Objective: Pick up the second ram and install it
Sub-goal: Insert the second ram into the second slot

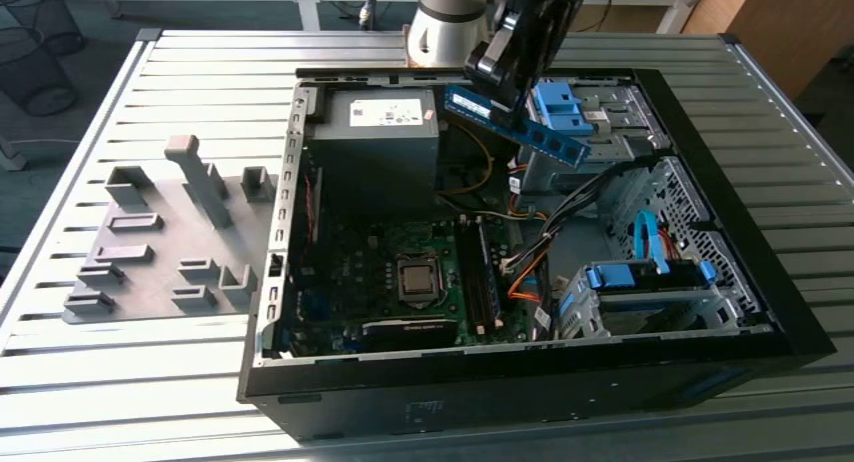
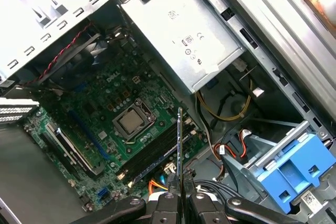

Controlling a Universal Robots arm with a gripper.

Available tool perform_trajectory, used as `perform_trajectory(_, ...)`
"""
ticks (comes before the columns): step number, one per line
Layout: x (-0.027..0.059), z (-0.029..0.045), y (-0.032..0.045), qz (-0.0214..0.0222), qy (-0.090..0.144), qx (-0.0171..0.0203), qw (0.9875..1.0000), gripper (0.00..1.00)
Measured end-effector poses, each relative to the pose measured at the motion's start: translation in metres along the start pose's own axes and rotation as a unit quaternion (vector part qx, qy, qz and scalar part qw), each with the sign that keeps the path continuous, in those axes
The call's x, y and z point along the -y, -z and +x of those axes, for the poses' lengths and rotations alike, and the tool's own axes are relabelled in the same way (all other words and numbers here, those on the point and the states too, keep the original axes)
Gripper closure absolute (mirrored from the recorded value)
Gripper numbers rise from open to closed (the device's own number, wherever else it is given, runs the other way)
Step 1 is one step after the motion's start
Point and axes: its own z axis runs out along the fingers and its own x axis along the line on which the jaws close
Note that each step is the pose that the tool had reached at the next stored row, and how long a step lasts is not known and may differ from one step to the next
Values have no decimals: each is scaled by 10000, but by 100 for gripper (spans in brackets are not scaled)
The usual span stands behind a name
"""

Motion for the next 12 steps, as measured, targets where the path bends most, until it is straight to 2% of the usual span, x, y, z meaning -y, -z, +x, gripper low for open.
perform_trajectory(12, 0, 0, 0, 4, -119, 4, 9999, 86)
